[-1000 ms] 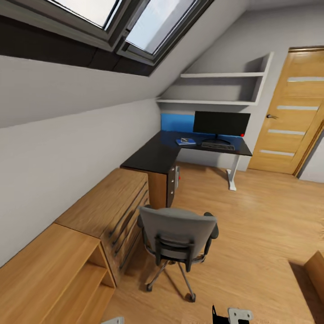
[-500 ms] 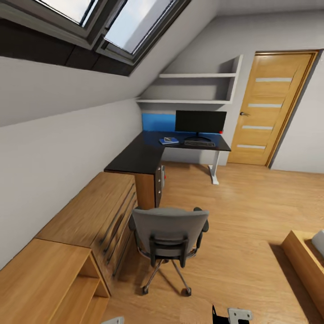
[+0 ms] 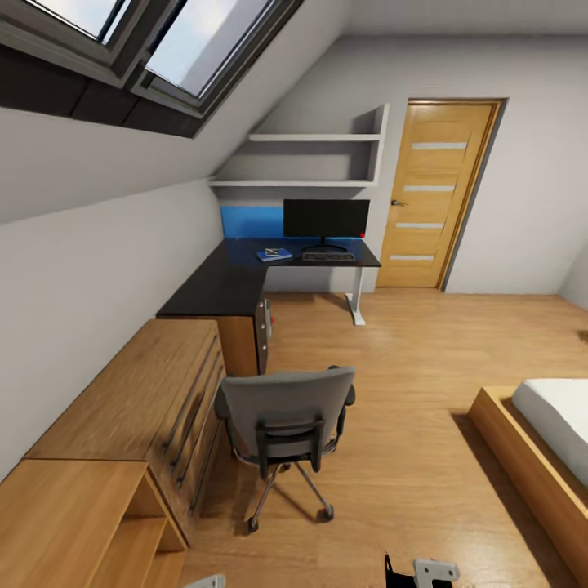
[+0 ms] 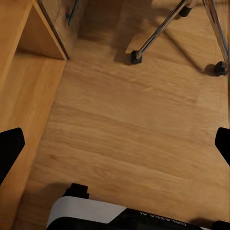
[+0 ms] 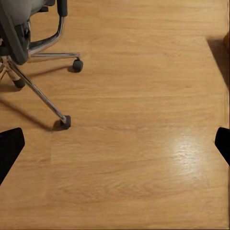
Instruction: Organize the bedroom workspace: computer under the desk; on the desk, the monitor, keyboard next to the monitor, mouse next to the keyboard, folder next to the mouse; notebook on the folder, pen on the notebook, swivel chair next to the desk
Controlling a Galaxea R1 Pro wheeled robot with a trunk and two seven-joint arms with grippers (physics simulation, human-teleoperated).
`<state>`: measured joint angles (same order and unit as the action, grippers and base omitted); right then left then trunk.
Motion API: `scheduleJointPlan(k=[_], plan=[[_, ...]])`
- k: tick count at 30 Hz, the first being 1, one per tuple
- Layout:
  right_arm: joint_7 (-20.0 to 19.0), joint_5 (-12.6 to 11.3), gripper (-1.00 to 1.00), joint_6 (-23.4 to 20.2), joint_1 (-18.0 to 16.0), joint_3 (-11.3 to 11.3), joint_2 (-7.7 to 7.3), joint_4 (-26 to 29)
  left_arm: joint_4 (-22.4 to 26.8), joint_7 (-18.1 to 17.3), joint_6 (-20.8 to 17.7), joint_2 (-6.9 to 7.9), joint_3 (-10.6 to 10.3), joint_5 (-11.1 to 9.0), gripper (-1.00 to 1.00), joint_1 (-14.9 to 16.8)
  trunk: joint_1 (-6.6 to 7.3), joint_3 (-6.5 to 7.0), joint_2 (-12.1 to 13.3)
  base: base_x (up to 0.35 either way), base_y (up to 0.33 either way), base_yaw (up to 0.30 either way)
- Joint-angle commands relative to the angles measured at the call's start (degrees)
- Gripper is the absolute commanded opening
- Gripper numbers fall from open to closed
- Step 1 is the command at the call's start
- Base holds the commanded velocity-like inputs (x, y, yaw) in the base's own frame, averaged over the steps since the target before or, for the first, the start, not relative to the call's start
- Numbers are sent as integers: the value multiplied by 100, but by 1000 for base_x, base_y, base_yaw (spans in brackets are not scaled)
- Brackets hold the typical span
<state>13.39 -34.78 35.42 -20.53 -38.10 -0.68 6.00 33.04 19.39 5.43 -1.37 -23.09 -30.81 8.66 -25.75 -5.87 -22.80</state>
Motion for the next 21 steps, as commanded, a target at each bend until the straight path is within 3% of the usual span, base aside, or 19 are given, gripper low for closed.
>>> scheduleJointPlan(k=[1,11,21], plan=[[50,-6,100,0,-3,-49,-2,6,0,41,36,6,-44,-60,100,6,-3,-12,-12,-35,51,-300],[50,-3,100,4,-3,-49,-2,6,0,42,34,6,-46,-57,100,4,-3,-12,-12,-12,17,-282],[45,-3,100,10,-3,-49,-2,6,0,39,33,6,-46,-57,100,6,-3,-12,-12,-39,14,-55]])
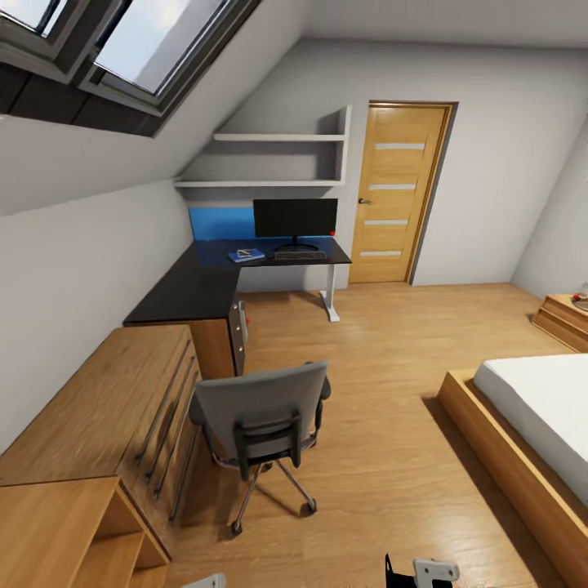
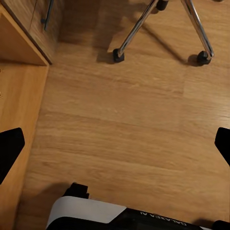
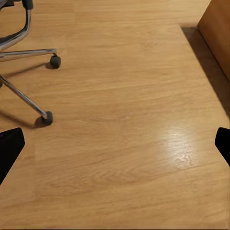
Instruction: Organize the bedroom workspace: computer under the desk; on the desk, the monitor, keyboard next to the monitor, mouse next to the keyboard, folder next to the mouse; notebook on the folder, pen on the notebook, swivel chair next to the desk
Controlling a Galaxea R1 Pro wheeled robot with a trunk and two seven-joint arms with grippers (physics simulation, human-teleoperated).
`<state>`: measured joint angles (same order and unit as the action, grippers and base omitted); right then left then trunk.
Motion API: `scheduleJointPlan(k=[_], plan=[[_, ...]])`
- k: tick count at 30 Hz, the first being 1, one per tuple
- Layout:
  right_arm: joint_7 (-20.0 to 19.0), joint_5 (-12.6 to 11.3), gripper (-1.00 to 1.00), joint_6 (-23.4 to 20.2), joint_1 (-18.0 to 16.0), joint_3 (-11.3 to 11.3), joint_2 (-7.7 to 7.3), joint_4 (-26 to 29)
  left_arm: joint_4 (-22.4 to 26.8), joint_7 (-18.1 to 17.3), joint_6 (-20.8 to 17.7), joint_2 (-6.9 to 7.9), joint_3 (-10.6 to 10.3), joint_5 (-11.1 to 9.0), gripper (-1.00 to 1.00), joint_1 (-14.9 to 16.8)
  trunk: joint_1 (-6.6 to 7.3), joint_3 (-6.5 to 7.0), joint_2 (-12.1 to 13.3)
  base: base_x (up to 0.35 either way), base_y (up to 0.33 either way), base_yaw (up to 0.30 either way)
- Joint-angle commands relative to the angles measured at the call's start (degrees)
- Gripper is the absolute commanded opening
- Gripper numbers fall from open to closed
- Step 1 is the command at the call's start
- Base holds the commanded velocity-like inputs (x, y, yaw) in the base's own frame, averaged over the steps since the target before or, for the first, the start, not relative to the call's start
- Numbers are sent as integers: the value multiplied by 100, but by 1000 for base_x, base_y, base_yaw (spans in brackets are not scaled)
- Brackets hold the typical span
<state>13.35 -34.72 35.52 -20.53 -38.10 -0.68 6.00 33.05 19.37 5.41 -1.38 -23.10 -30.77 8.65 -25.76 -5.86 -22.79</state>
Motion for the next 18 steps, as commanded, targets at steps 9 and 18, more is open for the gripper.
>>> scheduleJointPlan(k=[9,18], plan=[[45,-6,100,0,-3,-49,-2,-9,0,45,38,6,-47,-61,100,9,-3,-13,-13,-121,101,-3],[45,-1,100,-1,-3,-49,-2,-11,0,47,39,6,-45,-61,100,8,-3,-13,-13,-23,17,0]])
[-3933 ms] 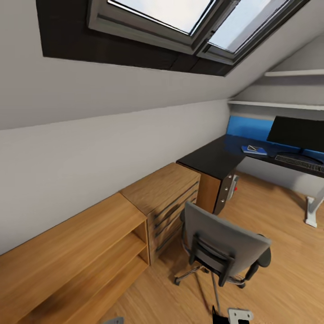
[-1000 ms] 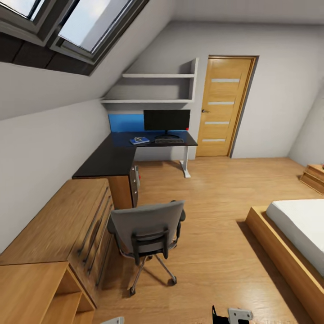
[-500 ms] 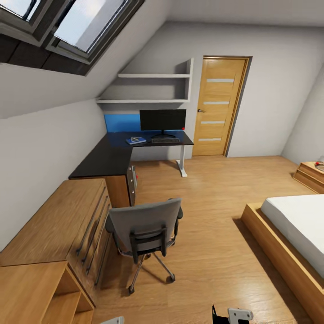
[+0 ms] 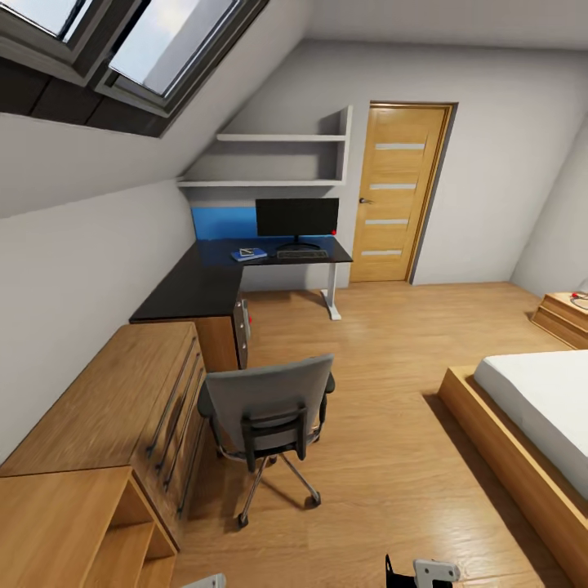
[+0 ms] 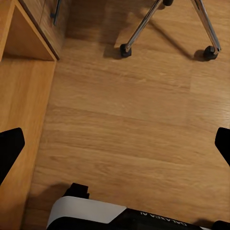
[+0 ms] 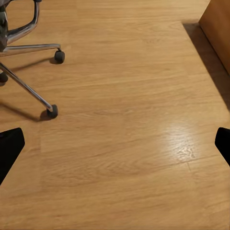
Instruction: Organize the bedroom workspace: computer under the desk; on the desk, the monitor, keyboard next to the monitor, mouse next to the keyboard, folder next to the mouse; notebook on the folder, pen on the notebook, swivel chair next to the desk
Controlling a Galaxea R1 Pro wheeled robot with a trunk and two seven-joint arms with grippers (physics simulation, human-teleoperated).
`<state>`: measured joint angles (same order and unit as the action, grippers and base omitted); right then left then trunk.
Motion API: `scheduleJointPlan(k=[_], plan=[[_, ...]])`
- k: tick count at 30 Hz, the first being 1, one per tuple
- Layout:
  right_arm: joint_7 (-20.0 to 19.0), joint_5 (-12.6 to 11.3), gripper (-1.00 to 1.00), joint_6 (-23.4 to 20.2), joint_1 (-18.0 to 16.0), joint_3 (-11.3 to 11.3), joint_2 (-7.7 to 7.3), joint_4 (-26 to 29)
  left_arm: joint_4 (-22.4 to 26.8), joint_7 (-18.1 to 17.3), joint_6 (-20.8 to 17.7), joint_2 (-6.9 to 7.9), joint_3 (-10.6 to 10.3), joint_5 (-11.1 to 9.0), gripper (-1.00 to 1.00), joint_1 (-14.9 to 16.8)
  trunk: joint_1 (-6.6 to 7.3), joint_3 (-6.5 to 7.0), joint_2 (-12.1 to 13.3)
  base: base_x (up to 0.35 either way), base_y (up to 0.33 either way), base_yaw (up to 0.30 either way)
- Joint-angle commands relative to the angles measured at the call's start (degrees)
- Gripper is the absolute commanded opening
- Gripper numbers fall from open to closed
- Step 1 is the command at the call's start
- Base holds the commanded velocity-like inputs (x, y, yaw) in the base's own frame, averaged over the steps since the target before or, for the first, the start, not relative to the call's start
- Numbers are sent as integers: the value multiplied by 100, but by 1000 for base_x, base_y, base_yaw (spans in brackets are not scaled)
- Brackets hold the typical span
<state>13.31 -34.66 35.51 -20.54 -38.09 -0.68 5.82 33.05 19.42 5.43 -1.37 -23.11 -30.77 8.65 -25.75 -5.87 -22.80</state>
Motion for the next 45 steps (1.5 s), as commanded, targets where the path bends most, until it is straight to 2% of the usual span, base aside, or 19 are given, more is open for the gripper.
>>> scheduleJointPlan(k=[1,28,45], plan=[[49,-7,100,-1,-3,-49,-2,7,0,40,34,5,-45,-61,100,6,-3,-12,-12,-2,2,0],[32,3,100,-1,-3,-49,-11,7,0,40,37,5,-43,-66,100,8,-3,-12,-12,-20,15,0],[29,3,100,-1,-3,-49,-8,7,0,36,30,5,-43,-83,100,6,-3,-12,-12,0,84,0]])
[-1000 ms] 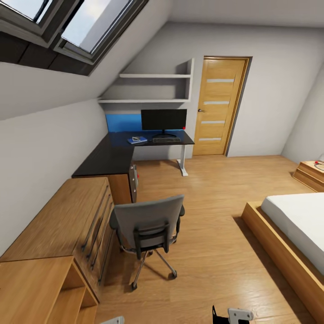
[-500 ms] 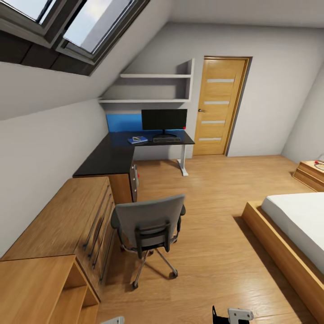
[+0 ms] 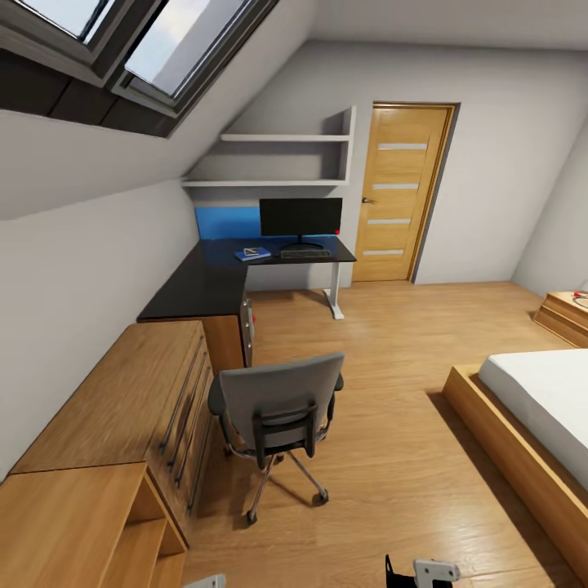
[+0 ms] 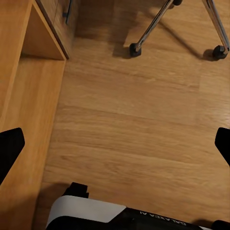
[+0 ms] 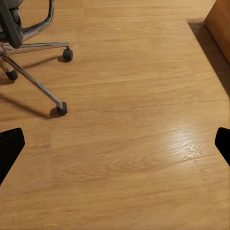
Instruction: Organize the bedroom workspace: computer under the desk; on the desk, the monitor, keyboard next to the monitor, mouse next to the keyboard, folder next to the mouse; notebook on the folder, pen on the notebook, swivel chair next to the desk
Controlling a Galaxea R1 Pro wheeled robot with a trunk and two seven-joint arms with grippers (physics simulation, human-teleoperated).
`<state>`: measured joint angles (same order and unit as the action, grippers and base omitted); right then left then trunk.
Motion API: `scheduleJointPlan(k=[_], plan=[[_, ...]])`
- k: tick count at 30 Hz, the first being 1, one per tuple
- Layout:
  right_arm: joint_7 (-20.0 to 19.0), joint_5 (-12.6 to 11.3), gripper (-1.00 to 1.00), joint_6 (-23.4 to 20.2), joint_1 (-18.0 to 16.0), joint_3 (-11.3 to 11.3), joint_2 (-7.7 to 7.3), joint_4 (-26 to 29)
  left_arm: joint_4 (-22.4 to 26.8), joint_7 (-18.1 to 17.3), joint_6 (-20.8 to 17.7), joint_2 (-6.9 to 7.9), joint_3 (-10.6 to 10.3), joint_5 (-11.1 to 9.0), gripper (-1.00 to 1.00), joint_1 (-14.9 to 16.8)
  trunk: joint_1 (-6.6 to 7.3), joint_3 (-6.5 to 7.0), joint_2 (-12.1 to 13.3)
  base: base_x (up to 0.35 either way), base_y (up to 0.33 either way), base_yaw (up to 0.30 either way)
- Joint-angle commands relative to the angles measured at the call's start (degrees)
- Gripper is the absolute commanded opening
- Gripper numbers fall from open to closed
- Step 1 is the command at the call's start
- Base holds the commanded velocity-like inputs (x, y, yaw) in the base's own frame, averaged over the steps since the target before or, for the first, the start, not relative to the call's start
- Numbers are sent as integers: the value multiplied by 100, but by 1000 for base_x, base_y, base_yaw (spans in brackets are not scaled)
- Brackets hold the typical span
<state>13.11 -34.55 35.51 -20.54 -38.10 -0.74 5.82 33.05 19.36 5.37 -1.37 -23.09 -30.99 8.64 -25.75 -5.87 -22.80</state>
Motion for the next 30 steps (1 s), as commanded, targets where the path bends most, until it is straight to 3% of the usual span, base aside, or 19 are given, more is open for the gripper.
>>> scheduleJointPlan(k=[1,11,19,30], plan=[[49,-8,100,0,-3,-49,-1,7,0,42,35,5,-47,-58,100,7,-3,-12,-12,0,10,0],[50,-8,100,0,-3,-49,-5,7,169,54,21,-9,-78,-37,100,11,-3,-12,-12,0,3,0],[51,-8,100,8,-3,-49,-5,7,-149,52,14,-198,-57,-84,100,14,-179,-156,-333,0,0,0],[51,-8,100,3,-3,-49,-5,7,-207,46,28,-186,13,-135,100,15,-421,-353,-774,0,0,0]])
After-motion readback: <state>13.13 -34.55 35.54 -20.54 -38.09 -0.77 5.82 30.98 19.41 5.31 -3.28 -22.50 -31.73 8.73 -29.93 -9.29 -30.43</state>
